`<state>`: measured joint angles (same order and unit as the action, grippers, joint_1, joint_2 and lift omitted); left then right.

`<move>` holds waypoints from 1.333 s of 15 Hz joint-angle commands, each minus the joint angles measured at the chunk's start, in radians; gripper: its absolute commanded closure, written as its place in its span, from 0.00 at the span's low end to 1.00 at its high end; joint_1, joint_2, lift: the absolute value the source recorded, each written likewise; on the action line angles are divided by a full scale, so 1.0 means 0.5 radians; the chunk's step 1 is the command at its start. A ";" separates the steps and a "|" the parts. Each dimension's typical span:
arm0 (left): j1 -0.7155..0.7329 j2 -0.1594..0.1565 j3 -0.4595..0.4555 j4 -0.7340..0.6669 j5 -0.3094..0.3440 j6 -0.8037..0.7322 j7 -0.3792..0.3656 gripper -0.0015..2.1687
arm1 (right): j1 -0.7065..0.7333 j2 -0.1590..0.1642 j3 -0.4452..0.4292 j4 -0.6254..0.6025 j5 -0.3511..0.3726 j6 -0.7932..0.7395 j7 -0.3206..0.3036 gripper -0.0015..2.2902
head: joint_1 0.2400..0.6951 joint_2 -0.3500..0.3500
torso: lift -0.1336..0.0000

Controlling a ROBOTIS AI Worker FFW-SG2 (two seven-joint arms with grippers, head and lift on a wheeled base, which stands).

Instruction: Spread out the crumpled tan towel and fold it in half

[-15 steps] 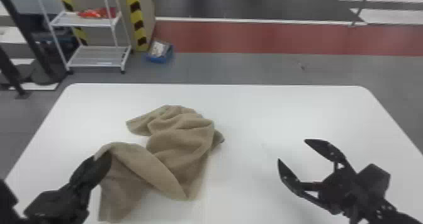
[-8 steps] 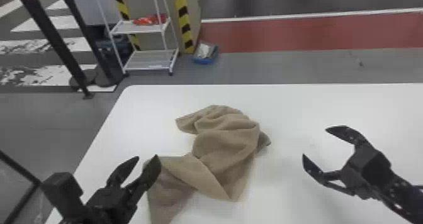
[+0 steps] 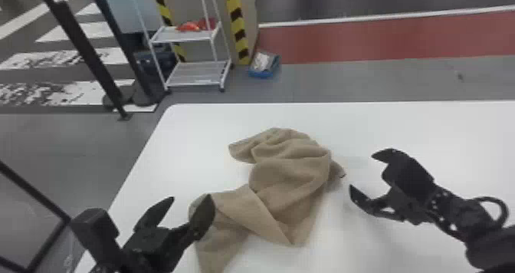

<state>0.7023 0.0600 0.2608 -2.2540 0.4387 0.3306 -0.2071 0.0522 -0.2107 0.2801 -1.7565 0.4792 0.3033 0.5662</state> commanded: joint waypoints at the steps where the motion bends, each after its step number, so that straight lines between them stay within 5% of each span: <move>1: 0.007 0.000 0.000 -0.002 0.000 0.000 -0.003 0.01 | -0.061 0.038 0.087 0.102 0.011 0.006 -0.019 0.10 | 1.00 0.85 | 0.07; 11: 0.046 0.000 0.000 -0.033 0.000 0.000 -0.018 0.01 | -0.292 0.148 0.247 0.439 0.039 0.036 -0.209 0.19 | 1.00 0.92 | 0.07; 15: 0.056 0.000 0.000 -0.048 0.000 0.000 -0.018 0.01 | -0.310 0.148 0.250 0.467 0.017 0.049 -0.200 0.60 | 1.00 0.92 | 0.07; 18: 0.056 -0.003 0.000 -0.051 -0.003 0.000 -0.018 0.02 | -0.292 0.145 0.201 0.460 0.014 0.098 -0.206 0.73 | 1.00 0.91 | 0.07; 20: 0.056 0.000 0.000 -0.054 -0.003 0.000 -0.028 0.05 | -0.224 0.136 0.118 0.381 0.014 0.073 -0.203 0.73 | 1.00 0.90 | 0.07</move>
<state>0.7302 0.0583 0.2600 -2.2796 0.4373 0.3306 -0.2194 -0.0839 -0.1391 0.3671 -1.5372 0.4861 0.3485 0.4638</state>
